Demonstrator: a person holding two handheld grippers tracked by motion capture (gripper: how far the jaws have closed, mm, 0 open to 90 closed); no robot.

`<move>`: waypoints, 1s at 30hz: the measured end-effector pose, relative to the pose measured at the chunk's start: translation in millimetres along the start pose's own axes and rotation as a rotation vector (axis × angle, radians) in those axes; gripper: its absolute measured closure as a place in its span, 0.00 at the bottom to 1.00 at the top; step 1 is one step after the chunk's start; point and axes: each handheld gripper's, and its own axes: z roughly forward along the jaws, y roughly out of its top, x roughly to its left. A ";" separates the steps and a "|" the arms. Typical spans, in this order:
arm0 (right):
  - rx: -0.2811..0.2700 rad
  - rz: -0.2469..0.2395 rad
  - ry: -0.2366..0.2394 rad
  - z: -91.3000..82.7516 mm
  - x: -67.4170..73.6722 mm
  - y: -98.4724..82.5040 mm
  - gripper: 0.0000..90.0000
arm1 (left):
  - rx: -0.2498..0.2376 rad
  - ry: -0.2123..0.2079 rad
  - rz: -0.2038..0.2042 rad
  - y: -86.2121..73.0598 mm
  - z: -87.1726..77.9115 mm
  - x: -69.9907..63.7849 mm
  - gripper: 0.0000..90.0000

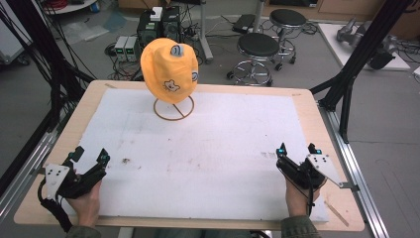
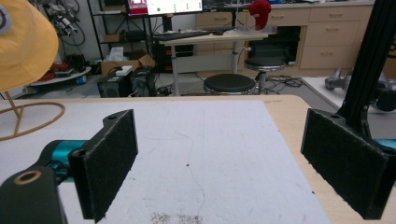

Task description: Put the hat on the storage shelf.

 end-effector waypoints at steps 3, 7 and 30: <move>0.000 0.013 0.000 -0.1 0.4 -1.3 0.11 | 0.001 -0.003 -0.004 0.0 -0.2 0.0 0.23; -0.008 0.016 0.007 0.3 2.5 -0.9 0.11 | -0.001 -0.002 -0.002 0.5 -2.0 0.5 0.23; -0.027 -0.009 0.040 2.3 16.7 -3.6 0.11 | 0.010 0.008 -0.006 -0.6 -4.8 5.8 0.24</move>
